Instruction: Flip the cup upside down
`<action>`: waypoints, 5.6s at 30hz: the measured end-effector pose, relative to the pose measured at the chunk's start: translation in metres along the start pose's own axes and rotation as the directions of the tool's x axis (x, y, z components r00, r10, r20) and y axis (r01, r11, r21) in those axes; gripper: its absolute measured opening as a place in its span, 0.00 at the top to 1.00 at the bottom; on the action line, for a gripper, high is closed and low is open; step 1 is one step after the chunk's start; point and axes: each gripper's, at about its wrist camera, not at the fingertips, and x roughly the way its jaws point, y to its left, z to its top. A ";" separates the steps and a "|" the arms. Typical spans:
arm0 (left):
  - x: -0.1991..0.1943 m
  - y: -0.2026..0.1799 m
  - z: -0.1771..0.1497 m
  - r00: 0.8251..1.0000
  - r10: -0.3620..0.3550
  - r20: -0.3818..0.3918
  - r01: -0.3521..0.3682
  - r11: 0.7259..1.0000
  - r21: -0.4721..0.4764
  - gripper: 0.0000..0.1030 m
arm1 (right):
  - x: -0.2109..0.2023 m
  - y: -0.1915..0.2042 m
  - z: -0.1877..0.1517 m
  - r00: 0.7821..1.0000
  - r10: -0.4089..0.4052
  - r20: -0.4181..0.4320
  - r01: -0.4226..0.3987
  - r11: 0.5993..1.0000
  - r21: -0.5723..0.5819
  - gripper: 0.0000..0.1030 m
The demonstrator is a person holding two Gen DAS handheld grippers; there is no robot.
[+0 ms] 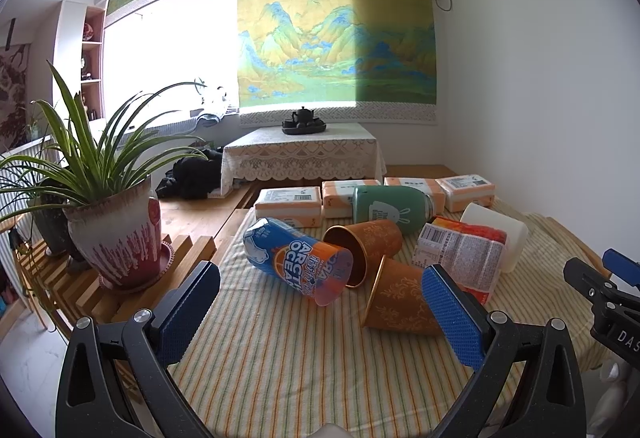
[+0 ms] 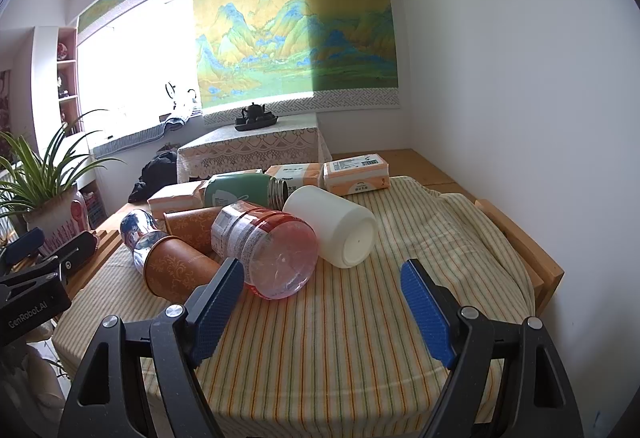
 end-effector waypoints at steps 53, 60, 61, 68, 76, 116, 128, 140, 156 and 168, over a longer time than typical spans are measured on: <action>0.009 0.007 -0.003 1.000 0.003 -0.012 -0.003 1.000 0.009 0.01 | 0.009 0.003 -0.003 0.999 0.009 -0.037 -0.009 1.000 -0.002 0.25; 0.016 0.019 -0.005 0.999 0.029 -0.032 -0.029 1.000 0.013 0.01 | 0.011 0.005 -0.003 0.999 0.010 -0.043 -0.011 1.000 -0.006 0.25; 0.018 0.022 -0.006 0.999 0.032 -0.040 -0.032 0.999 0.010 0.01 | 0.012 0.005 -0.003 0.999 0.010 -0.045 -0.011 1.000 -0.006 0.25; 0.036 0.044 0.001 0.994 0.051 -0.093 -0.052 0.999 -0.013 0.01 | 0.018 0.007 -0.002 0.998 0.022 -0.063 -0.023 1.000 -0.018 0.25; 0.085 0.069 0.024 0.968 0.015 -0.251 -0.039 0.995 -0.090 0.01 | 0.022 0.008 -0.002 0.997 0.034 -0.071 -0.035 0.999 -0.014 0.25; 0.256 0.090 0.023 0.748 -0.224 -0.625 -0.094 0.896 -0.433 0.14 | 0.023 -0.021 -0.003 0.998 0.015 -0.063 -0.012 0.999 0.045 0.25; 0.237 0.111 0.018 0.752 -0.249 -0.611 -0.074 0.889 -0.453 0.18 | 0.025 -0.021 -0.004 0.998 0.013 -0.061 -0.010 0.999 0.043 0.25; 0.195 0.127 0.001 0.701 -0.342 -0.626 -0.015 0.870 -0.492 0.19 | 0.018 -0.009 -0.006 0.998 0.030 -0.057 -0.029 0.999 0.030 0.25; 0.145 0.096 -0.021 0.645 -0.420 -0.638 0.121 0.881 -0.457 0.15 | 0.021 0.015 0.015 0.986 0.131 -0.100 -0.135 0.990 -0.033 0.25; 0.088 0.132 -0.007 0.779 -0.306 -0.548 0.127 0.932 -0.340 0.05 | 0.055 0.091 0.059 0.898 0.334 -0.286 -0.385 0.911 -0.146 0.13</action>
